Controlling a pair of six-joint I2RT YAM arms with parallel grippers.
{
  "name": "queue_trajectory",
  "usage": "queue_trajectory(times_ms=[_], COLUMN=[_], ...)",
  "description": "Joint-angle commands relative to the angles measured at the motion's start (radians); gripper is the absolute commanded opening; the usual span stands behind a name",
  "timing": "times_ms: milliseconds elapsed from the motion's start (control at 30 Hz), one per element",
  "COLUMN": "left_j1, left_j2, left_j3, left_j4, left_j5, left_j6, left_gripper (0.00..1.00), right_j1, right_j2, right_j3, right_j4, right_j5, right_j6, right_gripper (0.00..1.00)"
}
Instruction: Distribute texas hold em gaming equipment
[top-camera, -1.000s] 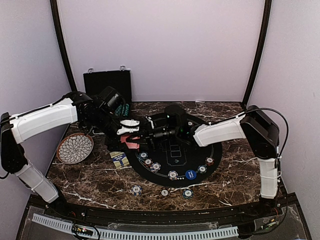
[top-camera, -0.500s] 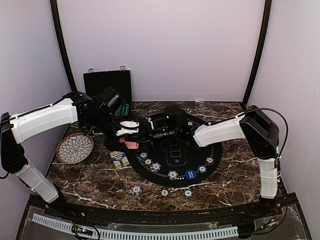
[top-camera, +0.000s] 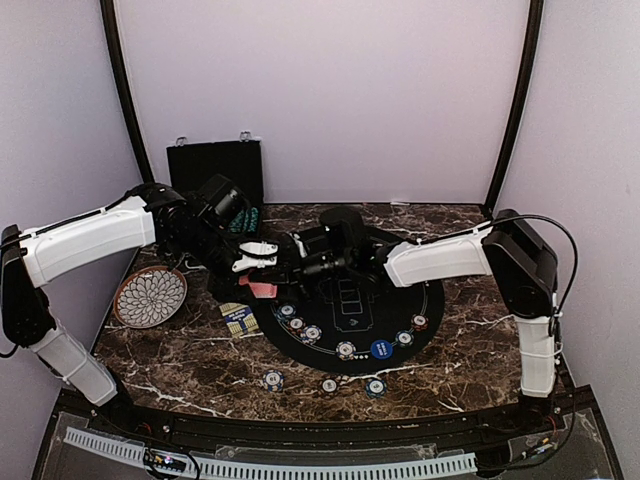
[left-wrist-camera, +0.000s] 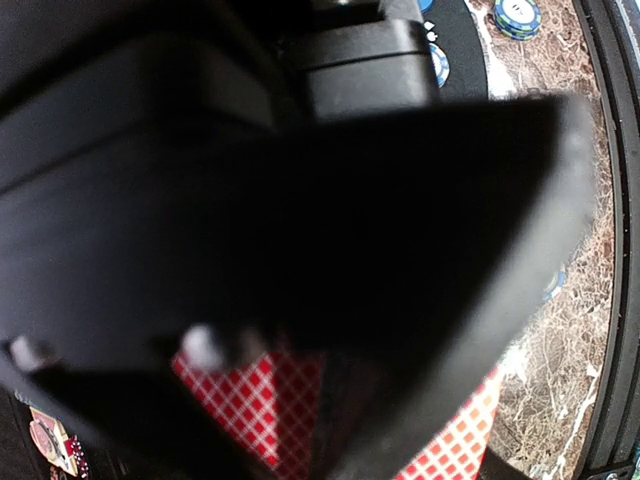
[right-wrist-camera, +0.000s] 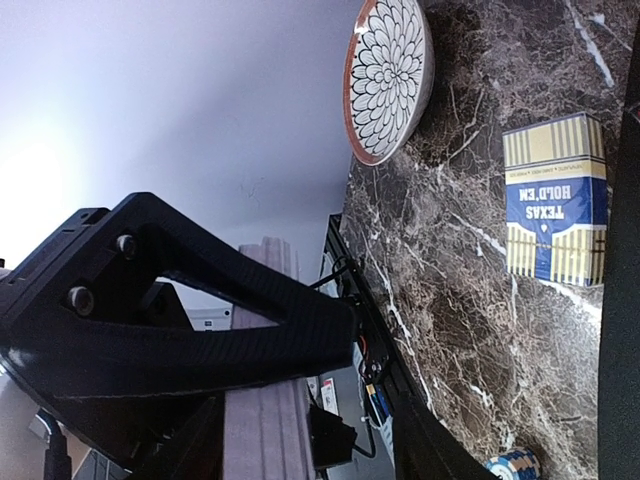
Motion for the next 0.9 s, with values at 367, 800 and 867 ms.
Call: queue_trajectory(times_ms=[367,800,867], left_j1=[0.0,-0.001,0.0], left_j2=[-0.015,-0.027,-0.026], left_j3=[-0.003,-0.008,-0.012], left_j4=[0.001,0.007,0.011], left_j5=[-0.034,-0.042,-0.047], left_j6=[-0.03,-0.045,-0.046], left_gripper=[0.47,0.44,0.43], right_j1=[-0.015,-0.021,-0.022], right_j2=[-0.035,-0.084,-0.098], right_j3=[-0.004,-0.046,-0.049], right_j4=[-0.143,-0.178,-0.178], right_j5=[0.04,0.042,0.04], right_j6=[-0.113,-0.142,-0.144], right_gripper=[0.44,0.38,0.38])
